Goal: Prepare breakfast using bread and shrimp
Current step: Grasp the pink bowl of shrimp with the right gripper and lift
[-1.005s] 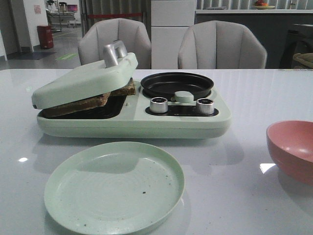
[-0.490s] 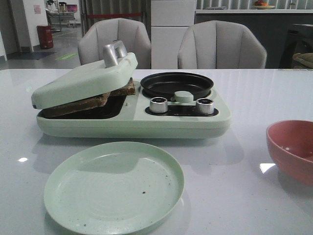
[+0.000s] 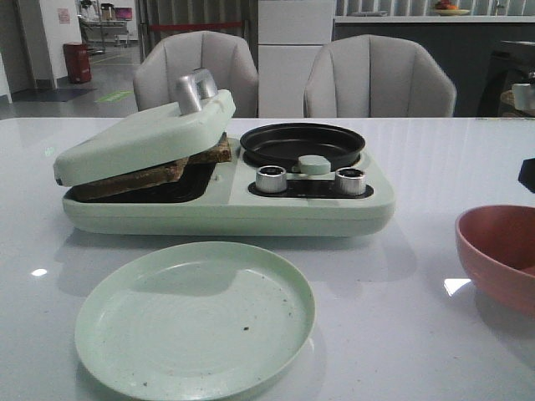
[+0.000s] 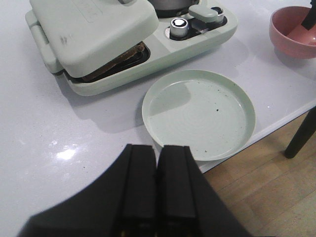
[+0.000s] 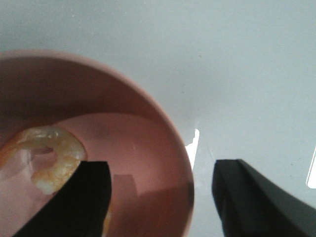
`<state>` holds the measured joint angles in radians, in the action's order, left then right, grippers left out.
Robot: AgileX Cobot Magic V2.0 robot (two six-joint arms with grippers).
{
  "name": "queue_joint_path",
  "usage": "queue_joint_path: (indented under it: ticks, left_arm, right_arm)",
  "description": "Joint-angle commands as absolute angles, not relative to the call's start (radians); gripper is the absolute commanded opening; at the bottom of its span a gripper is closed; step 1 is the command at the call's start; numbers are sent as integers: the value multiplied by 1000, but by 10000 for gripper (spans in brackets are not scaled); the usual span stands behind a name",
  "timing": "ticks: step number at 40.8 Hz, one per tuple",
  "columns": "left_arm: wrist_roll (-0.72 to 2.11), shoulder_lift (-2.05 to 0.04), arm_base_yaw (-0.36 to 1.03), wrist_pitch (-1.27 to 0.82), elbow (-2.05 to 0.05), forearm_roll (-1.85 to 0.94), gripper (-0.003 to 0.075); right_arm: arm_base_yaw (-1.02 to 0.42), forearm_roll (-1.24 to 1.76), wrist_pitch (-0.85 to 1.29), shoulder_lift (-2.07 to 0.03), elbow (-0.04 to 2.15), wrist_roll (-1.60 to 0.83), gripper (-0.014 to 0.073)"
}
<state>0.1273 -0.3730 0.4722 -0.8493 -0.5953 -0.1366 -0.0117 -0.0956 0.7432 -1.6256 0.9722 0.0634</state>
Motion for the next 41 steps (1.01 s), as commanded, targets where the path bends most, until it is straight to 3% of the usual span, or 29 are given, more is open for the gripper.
queue_joint_path:
  ticks: [1, 7, 20, 31, 41]
  left_arm:
    - [116, -379, 478, -772, -624, -147, 101]
    - [116, -379, 478, -772, -624, -147, 102]
    - [116, -379, 478, -772, -624, -147, 101]
    - [116, -379, 478, -772, -624, -147, 101]
    - [116, -379, 478, -772, -624, -147, 101]
  right_arm:
    - [-6, -108, 702, -1596, 1005, 55, 395]
    - [-6, -112, 694, -1596, 1005, 55, 223]
    - [-6, -114, 696, -1588, 1005, 55, 42]
    - [-31, -145, 680, -1461, 1012, 56, 54]
    - [-145, -356, 708, -1318, 1122, 147, 54]
